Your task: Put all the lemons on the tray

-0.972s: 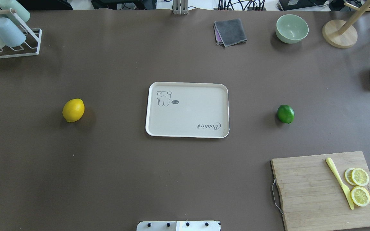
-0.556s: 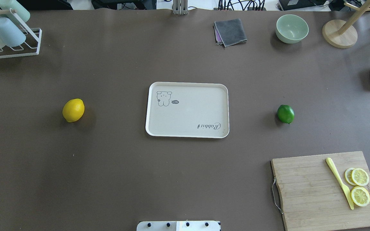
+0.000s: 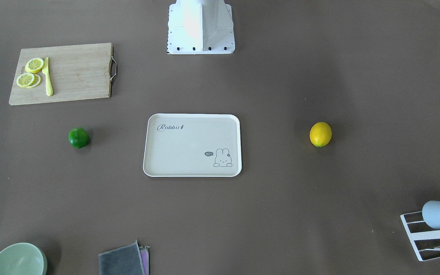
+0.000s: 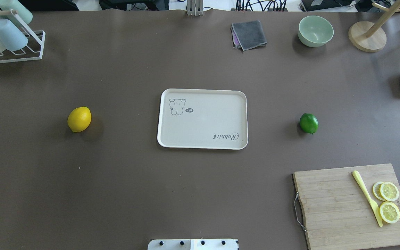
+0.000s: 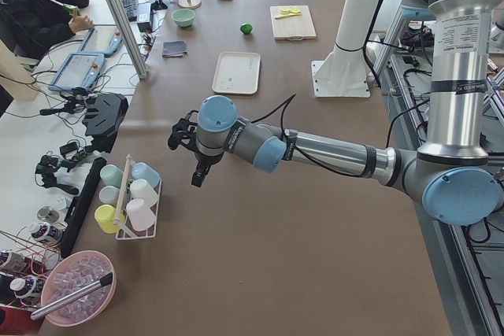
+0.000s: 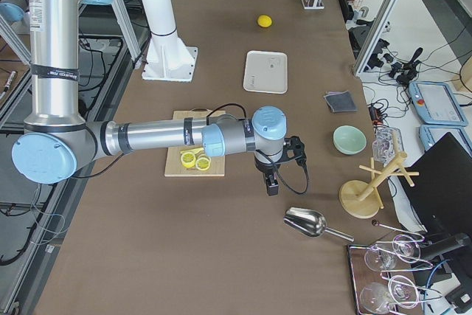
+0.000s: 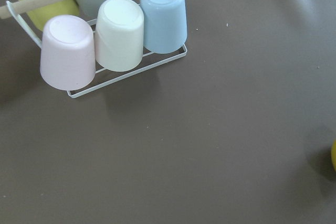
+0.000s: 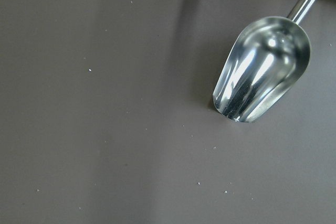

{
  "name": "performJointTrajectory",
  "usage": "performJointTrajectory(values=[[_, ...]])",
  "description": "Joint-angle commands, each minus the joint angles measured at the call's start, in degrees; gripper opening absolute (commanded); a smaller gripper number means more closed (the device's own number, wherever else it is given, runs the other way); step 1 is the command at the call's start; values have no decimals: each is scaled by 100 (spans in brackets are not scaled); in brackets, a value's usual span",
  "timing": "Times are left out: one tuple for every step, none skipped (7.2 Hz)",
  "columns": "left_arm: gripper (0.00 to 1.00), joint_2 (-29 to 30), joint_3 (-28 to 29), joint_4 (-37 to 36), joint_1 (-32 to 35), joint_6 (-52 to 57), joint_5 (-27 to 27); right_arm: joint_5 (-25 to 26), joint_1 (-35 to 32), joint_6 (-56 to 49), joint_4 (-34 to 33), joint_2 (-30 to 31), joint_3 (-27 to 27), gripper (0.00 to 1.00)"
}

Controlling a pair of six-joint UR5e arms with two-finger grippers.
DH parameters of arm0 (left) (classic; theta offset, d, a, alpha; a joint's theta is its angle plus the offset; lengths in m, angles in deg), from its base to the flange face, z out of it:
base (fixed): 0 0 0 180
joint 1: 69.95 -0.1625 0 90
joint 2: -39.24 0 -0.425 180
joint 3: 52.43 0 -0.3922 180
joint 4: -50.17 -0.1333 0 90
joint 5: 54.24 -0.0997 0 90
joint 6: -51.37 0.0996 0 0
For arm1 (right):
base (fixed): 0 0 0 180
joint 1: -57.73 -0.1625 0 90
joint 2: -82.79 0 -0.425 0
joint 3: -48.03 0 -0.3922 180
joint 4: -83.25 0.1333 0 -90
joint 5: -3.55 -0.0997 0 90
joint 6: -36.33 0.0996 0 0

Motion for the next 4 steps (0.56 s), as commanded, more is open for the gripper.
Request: performJointTrajectory(values=[[98,20,32,1563,-967,-1864,-181,-223,21,580,387,-36,-18,100],[98,29,-3,1761,-1442,-1932,-505,-250,134,617,746,-19,-10,100],[98,29,-3,1885,-1821,-1942,-995,-259,370,905,1037,-36,8,100],[98,63,-3,1894,-2121,-1942,-1200,-259,538,1047,1274,-36,17,100]])
